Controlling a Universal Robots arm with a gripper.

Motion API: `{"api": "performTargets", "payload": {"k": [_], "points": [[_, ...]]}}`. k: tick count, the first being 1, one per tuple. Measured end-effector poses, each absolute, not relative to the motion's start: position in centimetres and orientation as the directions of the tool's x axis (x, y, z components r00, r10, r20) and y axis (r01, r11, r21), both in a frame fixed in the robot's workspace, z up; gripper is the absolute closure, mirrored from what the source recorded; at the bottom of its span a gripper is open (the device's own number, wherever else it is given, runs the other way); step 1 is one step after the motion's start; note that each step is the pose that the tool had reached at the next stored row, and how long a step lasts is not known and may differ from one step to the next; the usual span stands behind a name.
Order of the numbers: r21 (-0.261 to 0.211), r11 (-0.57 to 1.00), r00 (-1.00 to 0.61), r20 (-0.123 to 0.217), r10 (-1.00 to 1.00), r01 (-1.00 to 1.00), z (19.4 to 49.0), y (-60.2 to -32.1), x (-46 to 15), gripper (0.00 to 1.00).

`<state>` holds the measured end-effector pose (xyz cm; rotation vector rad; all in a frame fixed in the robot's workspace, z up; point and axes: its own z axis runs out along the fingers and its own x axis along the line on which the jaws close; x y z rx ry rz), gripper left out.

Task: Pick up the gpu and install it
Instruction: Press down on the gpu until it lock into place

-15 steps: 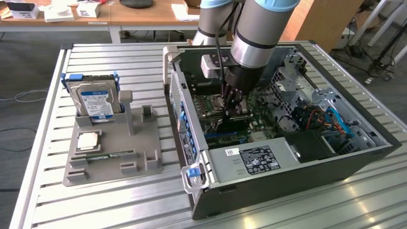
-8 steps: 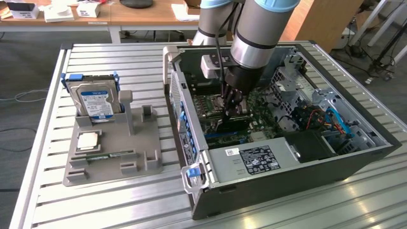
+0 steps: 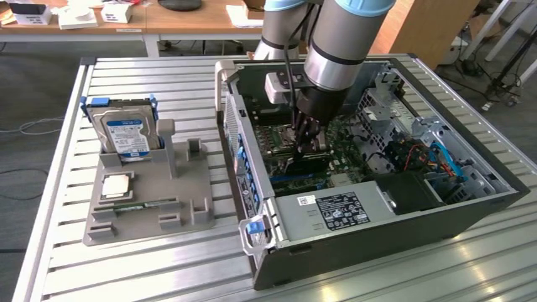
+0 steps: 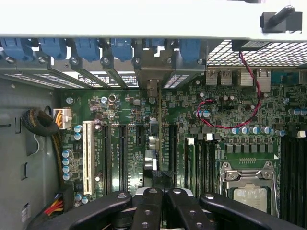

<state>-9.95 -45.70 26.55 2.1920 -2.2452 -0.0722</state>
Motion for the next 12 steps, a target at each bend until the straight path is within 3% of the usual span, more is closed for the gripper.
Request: {"api": "performTargets", "payload": {"k": [12], "points": [[0.035,0.023,-0.024,-0.03,-0.999,-0.999,26.36,-45.7,-9.94,0.89]]}}
